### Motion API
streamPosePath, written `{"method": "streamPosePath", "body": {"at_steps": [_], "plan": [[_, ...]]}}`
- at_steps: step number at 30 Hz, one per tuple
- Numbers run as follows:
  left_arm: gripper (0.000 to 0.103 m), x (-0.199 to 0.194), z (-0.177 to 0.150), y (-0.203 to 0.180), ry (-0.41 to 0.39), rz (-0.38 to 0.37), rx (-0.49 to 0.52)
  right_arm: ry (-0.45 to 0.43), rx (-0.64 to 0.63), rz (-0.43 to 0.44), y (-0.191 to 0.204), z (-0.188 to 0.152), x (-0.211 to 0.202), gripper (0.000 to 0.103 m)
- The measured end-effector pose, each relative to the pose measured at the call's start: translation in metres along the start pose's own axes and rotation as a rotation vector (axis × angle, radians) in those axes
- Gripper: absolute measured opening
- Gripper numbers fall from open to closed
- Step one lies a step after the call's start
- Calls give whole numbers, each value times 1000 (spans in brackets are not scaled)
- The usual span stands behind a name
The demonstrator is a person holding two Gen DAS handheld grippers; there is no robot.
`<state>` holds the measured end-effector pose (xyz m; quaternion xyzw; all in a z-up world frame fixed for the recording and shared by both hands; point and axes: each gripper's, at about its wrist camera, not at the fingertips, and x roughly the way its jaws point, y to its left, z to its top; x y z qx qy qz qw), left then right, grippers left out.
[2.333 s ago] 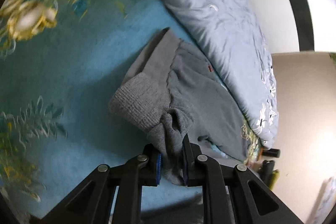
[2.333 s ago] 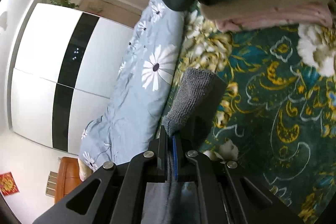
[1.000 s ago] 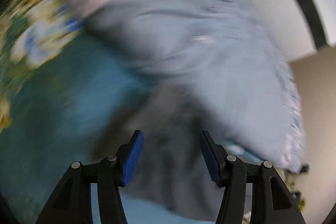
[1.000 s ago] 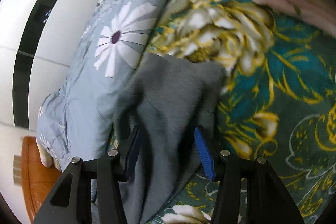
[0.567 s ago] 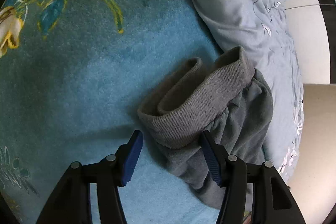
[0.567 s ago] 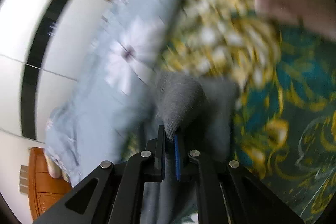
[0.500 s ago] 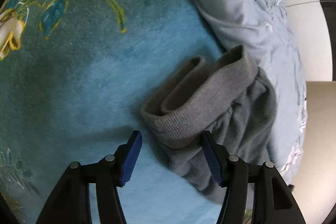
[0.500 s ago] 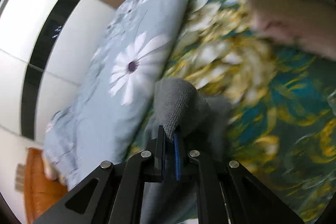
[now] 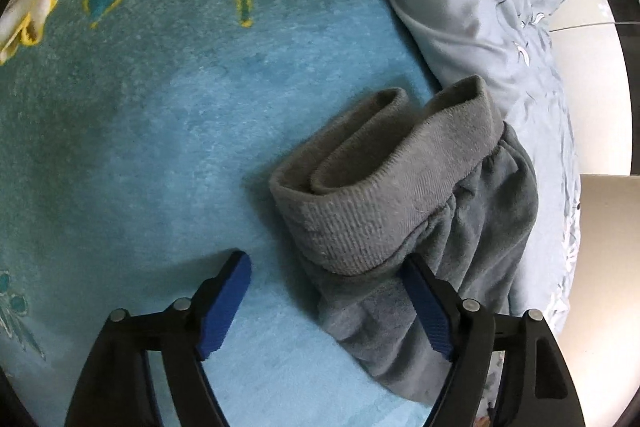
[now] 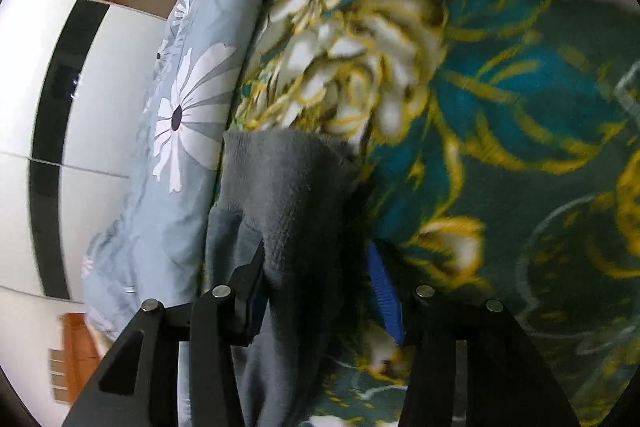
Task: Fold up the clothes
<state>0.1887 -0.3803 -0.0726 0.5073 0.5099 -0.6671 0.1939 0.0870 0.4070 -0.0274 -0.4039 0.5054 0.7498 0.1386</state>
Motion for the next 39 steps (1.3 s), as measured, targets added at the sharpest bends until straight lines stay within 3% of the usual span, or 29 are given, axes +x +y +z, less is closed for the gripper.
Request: {"method": "streamPosePath", "body": {"at_steps": [2,6,7,8,10,14,18,21,24,28,30,35,38,39], "plan": [[80,-1,-2,0,-12,-4,-6,2,5,6,2,-2,5,46],[77,-1,-5,-1,-5,-53,-27,6,14,17,6,-5,14,20],[64,-1,-5,-2,-5,-61,-25,6,11,19,9,-5,15,18],[41,-1,-5,-3,-4,-67,-20,2,-10,21,18,-6,11,16],[21,0,-5,-7,-9,-49,-3,-9,-47,33,35,-6,1,14],[9,-26,-4,-33,-67,-98,96,-36,-99,90,70,-3,-35,13],[4,-86,3,-59,-150,-237,227,-87,-180,163,94,-9,-88,13],[4,-102,8,-71,-161,-260,319,-143,-231,199,85,-27,-133,13],[4,-94,-6,-11,-107,-177,312,-124,-169,110,26,-41,-139,13],[4,-47,-23,53,78,-128,104,-44,8,-24,-56,-59,-120,13],[4,-37,-30,65,95,-141,72,-30,74,-46,-78,-69,-114,13],[6,-50,-32,42,108,-77,261,-20,108,-57,-84,-71,-115,14],[10,-60,-33,36,138,-73,332,0,72,-100,-77,-67,-114,18],[12,-64,-35,33,153,-68,356,4,62,-112,-77,-65,-114,24]]}}
